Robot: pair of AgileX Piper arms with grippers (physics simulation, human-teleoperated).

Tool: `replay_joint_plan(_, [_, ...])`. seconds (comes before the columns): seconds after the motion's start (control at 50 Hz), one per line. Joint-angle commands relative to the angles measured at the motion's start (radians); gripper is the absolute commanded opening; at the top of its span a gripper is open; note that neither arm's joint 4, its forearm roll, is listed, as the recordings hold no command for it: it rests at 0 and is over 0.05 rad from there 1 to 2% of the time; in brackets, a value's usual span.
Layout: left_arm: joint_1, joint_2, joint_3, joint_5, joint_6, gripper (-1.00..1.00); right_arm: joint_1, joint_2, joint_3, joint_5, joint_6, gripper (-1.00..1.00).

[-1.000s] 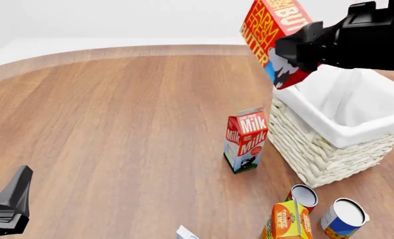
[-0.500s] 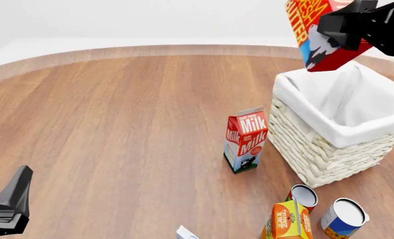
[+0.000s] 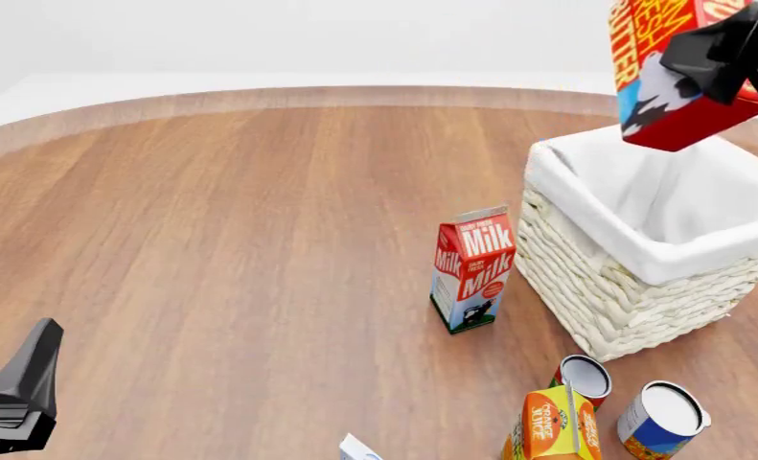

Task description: Pick up the cream cheese box and the butter, and put them in the basket.

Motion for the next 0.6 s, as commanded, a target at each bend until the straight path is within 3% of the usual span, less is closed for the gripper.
replay_joint_plan(0.02, [0.000, 0.000, 0.000, 0.000, 0.000, 1.00, -0.040, -0.058, 0.034, -0.021, 0.083, -1.00])
replay_joint_plan(0.6, [0.000, 0.000, 0.000, 0.000, 0.000, 1.00, -0.102, -0.159, 0.230, -0.181, 0.298, -1.00])
